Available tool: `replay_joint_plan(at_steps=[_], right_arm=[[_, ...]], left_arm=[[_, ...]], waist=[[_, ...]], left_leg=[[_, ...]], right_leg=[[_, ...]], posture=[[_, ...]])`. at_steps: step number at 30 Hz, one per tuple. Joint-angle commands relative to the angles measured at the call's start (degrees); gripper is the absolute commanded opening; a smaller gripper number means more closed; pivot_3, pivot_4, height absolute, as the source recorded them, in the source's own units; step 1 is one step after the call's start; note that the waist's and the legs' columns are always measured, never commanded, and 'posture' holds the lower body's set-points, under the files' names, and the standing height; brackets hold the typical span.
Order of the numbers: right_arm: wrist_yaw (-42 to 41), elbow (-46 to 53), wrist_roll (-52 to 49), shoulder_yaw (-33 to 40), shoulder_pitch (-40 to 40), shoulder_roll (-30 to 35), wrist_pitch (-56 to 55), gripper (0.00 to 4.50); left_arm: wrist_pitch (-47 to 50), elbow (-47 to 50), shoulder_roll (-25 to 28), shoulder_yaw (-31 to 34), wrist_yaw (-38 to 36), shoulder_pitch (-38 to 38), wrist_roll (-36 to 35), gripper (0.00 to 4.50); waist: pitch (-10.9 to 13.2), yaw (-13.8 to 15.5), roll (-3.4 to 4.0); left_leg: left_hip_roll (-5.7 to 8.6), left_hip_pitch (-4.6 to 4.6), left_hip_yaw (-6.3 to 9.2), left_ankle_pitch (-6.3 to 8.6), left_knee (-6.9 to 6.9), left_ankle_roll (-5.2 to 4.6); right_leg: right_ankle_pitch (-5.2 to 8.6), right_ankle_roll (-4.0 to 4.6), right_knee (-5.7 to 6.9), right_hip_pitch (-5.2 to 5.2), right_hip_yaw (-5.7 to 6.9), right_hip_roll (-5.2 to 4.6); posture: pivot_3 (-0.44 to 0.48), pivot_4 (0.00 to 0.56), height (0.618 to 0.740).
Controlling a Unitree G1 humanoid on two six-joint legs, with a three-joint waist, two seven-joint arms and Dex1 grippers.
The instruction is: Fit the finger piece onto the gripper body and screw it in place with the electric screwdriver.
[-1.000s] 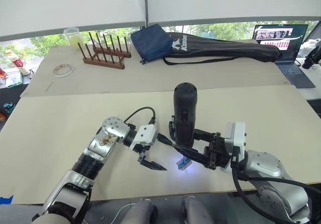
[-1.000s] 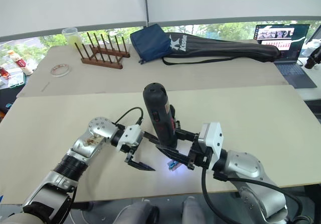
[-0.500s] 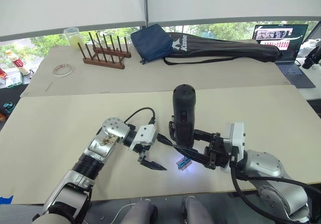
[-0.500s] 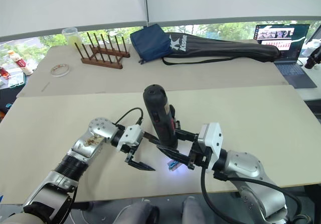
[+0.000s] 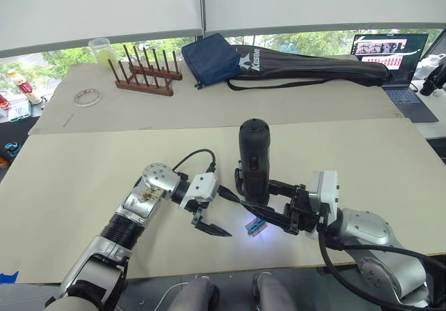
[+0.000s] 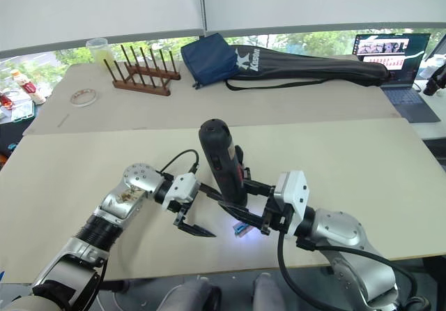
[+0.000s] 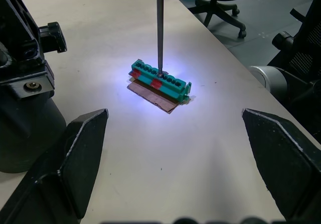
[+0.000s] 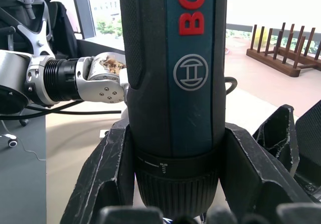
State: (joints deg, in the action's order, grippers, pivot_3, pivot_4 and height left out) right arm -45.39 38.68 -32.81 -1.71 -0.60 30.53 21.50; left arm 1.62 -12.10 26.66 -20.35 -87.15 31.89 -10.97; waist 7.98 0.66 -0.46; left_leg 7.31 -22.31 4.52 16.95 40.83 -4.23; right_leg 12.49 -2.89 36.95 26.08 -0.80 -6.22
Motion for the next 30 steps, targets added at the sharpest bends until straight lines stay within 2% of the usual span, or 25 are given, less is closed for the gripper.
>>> replay_joint_plan(at_steps=[1,10,15,22,30], right_arm=[[-0.1,3.1,-2.0,1.0,0.9,0.0,-1.5,1.94],[-0.1,1.8,-0.5,0.9,0.2,-0.8,-3.1,1.94],[1.7,5.2,-2.5,2.1,0.5,-0.8,-1.5,1.94],[6.7,10.1,-9.1,5.9,3.6,1.2,2.8,1.94],[11.7,11.5,-18.6,9.6,9.3,4.9,7.7,1.94]], left_arm=[[-0.1,0.8,0.4,0.4,-0.2,0.8,-0.7,4.5],[0.8,1.2,0.7,0.7,0.2,0.7,-0.9,4.5],[3.2,2.3,3.0,2.0,-0.2,-0.3,-2.0,4.5],[7.8,1.5,4.0,5.0,4.6,-0.3,-2.4,4.5],[9.8,-1.1,0.2,5.1,10.9,0.5,-1.4,4.5]], waist=[[0.0,0.0,0.0],[0.0,0.0,0.0],[0.0,-0.1,0.0],[0.0,0.0,0.0],[0.0,0.0,0.0]], left_leg=[[0.0,0.0,0.0,0.0,0.0,0.0],[0.0,0.0,0.0,0.0,0.0,0.0],[0.0,0.0,0.0,0.0,0.0,0.0],[0.0,0.03,0.01,0.0,0.02,0.0],[0.0,0.03,0.0,0.0,0.01,0.0]], right_leg=[[0.0,0.0,0.0,0.0,0.0,0.0],[0.0,0.0,0.0,0.0,0.0,0.0],[0.0,0.0,0.03,0.03,0.0,0.01],[0.0,0.0,0.03,-0.02,0.0,0.0],[0.0,0.0,0.03,-0.02,0.0,-0.01]], posture=[[0.0,0.15,0.74],[0.0,0.15,0.74],[0.0,0.15,0.74],[0.0,0.15,0.74],[0.0,0.15,0.74]])
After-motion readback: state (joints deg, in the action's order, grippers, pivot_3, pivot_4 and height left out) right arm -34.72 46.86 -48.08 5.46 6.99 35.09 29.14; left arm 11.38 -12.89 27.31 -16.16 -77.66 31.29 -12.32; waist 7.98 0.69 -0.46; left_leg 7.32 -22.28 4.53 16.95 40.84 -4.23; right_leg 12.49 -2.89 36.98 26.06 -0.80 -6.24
